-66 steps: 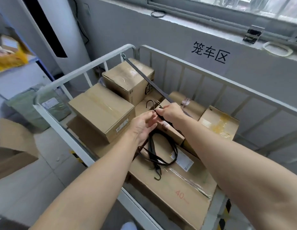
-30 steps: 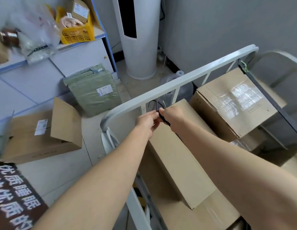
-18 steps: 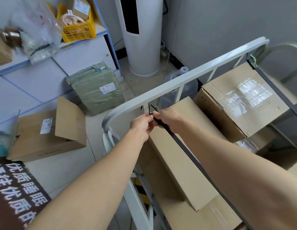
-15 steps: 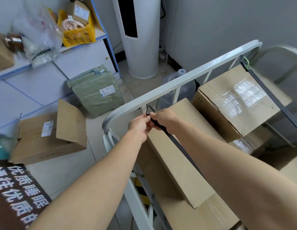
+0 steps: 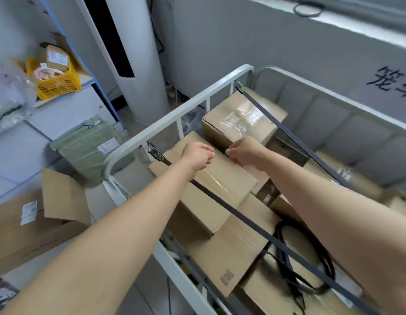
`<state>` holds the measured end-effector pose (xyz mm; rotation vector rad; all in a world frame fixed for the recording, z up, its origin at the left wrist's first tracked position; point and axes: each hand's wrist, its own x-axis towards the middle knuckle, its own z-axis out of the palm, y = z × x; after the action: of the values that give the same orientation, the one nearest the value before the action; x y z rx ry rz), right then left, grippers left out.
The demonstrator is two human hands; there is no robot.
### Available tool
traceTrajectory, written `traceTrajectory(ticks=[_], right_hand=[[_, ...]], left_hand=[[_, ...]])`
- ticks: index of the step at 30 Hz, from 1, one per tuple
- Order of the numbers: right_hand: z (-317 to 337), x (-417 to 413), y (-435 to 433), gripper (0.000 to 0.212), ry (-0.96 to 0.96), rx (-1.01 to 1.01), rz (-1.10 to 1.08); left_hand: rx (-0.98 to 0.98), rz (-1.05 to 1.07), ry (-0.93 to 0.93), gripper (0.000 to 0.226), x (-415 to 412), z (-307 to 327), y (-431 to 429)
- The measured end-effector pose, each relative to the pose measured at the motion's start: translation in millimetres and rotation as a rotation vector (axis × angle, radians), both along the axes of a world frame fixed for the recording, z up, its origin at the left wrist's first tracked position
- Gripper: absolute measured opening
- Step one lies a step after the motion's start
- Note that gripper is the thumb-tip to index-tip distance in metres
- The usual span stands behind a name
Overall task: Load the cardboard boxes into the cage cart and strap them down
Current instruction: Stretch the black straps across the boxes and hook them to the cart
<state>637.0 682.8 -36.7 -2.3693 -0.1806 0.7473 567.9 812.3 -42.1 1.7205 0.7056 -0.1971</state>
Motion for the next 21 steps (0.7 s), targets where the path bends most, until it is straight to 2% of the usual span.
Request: traceTrajectory(ticks=[4,11,15,21], right_hand=[[20.9,-32.6,-118.8,0.027,-0.096,-0.13,-0.054],[16.0,-119.6,-290.6,0.031,-0.088,-0.259,-0.146],[-6.7,-151.4,-344.8,0.03,-0.053,-0.257,-0.184],[-51.6,-164.1,-373.7,0.033,0.037,-0.23,-0.201]], left_hand=[[0.099,-0.273,-0.03,0.011,-8.1,14.8,-99.4],[0.165,-0.621,0.02,0.015,-51.1,-7.2,-261.9],[0.231,-0.726,0.044,0.01,-72.4,-36.0,-311.2],[0.389,-0.79,0.081,0.013,-73.8,-72.6,-327.0]])
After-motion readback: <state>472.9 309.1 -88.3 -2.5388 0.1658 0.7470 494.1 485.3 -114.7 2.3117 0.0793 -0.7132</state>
